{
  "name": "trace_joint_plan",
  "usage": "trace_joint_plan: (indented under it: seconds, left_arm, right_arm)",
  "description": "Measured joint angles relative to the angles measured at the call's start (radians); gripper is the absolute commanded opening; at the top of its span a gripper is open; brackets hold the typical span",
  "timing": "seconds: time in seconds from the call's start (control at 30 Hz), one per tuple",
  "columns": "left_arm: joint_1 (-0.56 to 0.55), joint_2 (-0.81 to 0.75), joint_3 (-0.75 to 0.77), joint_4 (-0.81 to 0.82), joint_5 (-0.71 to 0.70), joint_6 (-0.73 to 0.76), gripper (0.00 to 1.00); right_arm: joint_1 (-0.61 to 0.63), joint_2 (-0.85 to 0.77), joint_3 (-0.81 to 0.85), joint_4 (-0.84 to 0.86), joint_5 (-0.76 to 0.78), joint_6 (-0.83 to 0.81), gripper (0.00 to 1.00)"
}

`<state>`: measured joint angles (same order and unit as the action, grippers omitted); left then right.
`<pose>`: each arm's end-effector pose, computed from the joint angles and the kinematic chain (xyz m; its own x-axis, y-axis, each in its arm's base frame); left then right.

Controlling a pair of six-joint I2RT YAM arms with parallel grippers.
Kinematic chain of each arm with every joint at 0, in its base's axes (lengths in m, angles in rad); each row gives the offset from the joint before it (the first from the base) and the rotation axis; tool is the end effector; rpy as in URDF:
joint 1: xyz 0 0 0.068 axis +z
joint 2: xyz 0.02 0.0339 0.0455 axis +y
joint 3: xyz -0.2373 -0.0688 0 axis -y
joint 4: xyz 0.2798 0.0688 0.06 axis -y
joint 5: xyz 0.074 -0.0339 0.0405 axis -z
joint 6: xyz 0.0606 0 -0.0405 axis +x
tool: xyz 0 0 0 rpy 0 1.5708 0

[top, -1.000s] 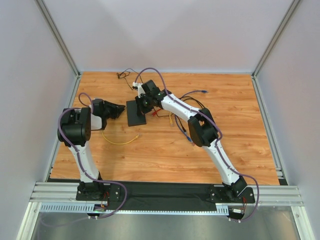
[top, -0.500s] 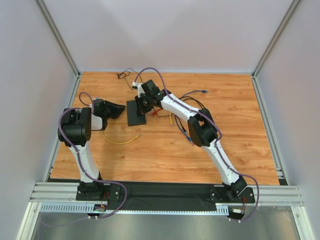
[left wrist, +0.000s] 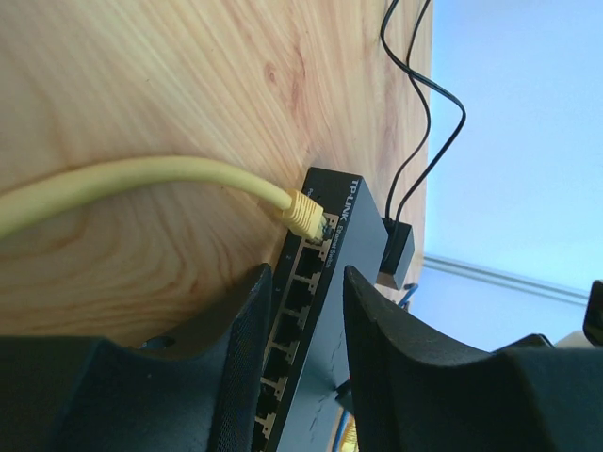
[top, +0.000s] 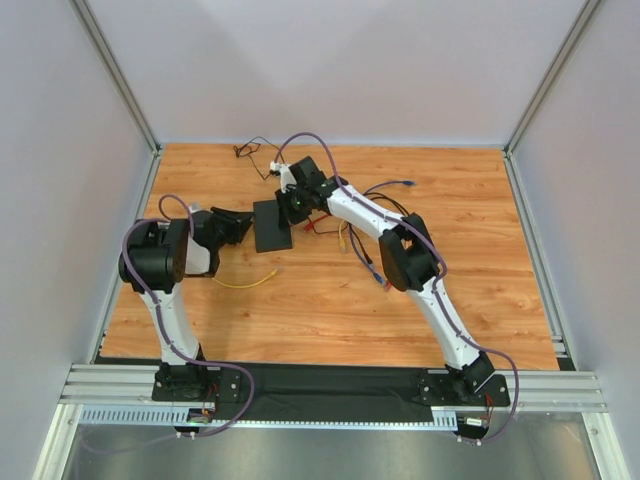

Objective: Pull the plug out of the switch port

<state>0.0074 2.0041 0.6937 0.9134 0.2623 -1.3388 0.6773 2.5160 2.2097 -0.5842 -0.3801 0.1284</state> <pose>0.3720 -0.0130 0.0227 -0.3147 -0.9423 -0.1145 -0.3229 0.2197 -0.9206 0.4372 0.3805 0.1240 -0.6986 -0.4092 -0.5869 -0.6800 0.6350 0.3666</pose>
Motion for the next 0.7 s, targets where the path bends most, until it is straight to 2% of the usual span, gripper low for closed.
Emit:
trace_joint_plan:
  seconds: [0.3,0.7]
  left_arm:
    - [-0.048,0.009,-0.047,0.087,-0.113,-0.098,0.44]
    - [-0.055,0.053,-0.051,0.169,-0.192,-0.182,0.45]
  right_arm:
    - [-0.051,0.031,0.064,-0.056,-0.045,-0.037,0.05]
    - [-0.047,0.035,0.069,-0.060,-0.063,-0.047,0.05]
